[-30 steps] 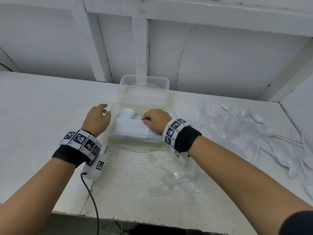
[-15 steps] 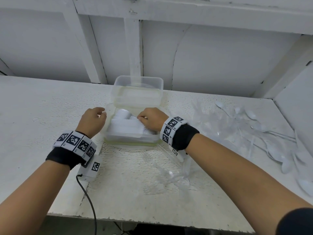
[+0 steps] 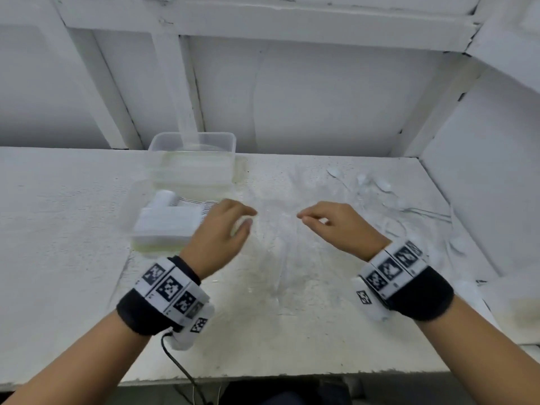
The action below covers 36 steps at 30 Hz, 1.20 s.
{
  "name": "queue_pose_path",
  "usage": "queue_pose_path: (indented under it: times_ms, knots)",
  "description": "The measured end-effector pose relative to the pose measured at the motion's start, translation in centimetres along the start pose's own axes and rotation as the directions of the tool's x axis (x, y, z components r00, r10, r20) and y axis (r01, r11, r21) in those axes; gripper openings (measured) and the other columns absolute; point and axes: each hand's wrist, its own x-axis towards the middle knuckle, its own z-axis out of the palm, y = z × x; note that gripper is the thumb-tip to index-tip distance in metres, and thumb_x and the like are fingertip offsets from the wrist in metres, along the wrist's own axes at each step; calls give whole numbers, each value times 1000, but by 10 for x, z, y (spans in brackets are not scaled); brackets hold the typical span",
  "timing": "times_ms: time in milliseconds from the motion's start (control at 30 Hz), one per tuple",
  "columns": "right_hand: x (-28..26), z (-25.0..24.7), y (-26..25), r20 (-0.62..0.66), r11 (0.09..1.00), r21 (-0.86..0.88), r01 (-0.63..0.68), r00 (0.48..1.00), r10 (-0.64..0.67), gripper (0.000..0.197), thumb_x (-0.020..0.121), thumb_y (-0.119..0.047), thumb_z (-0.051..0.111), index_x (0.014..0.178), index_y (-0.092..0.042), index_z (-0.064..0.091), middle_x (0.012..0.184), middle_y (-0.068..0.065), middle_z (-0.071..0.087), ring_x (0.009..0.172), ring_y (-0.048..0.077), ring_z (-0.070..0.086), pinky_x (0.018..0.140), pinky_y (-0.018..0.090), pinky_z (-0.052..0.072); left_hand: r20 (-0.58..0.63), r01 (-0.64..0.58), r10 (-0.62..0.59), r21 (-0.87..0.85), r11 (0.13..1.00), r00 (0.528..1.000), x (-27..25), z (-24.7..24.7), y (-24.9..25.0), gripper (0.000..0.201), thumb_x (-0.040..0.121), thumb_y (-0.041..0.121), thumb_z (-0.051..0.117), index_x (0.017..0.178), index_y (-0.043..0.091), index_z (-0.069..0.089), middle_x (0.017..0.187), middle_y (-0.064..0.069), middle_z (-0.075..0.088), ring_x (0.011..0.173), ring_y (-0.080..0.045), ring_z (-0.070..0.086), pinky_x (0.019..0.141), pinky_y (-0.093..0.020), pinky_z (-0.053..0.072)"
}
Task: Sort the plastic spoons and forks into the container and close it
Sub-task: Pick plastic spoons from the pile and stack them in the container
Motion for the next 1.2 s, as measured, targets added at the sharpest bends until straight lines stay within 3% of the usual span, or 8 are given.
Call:
queue_pose_path:
  times_ms: [233,400,567,633,800,867,1067,1200]
  knots:
    - [-76,-26,86,-50,968,-74,-241,970,238,22,92,-14,55,110,-10,68,108,3,67,90,7,55,74,1,37,348,-158,155,-21,987,925,20,83,66,27,97,26,46,117,15,60,117,-4,56,111,-20,50,96,-24,36]
    - [-89,-43,121,-71,913,-193,-359,933,352,24,93,-16,52,113,-11,66,109,7,66,101,20,59,87,24,41,531,-245,177,59,968,828,51,119,113,33,97,25,45,127,16,54,130,-7,48,118,-24,43,98,-29,35]
    - [-90,-51,135,-66,842,-295,-452,889,454,27,95,-19,49,118,-14,62,111,9,62,102,23,58,82,27,41,729,-480,126,300,825,672,72,154,137,46,95,37,48,134,13,47,135,-11,42,119,-30,41,91,-37,40]
    - [-89,-54,140,-97,822,-315,-474,878,469,28,95,-19,48,119,-13,62,112,12,60,101,26,58,82,30,43,767,-543,74,379,750,638,72,164,138,49,93,39,51,131,8,47,132,-13,42,118,-30,42,87,-37,40]
    - [-85,-60,155,-147,732,-371,-572,814,562,38,95,-21,48,131,-14,51,127,20,47,114,35,48,93,40,42,745,-608,133,412,679,654,70,172,132,30,97,22,45,122,8,53,127,-12,46,111,-29,45,85,-35,37]
    - [-83,-61,159,-107,676,-425,-602,775,623,42,95,-25,46,136,-14,44,131,19,43,118,35,44,97,42,40,718,-593,181,376,712,672,70,167,131,31,98,25,41,121,10,55,125,-9,49,110,-28,47,87,-36,37]
    - [-73,-59,157,-53,642,-502,-579,762,645,51,90,-33,54,135,-19,36,130,10,48,120,31,44,95,41,40,365,-319,288,25,947,885,79,121,131,30,98,29,42,104,8,62,103,-6,60,92,-21,55,83,-33,45]
    - [-70,-54,153,-91,653,-541,-530,809,581,37,93,-28,47,128,-15,45,124,6,56,116,27,47,91,38,41,157,-85,114,-177,980,981,90,91,129,21,98,23,43,89,9,56,85,4,55,76,-7,50,65,-6,40]
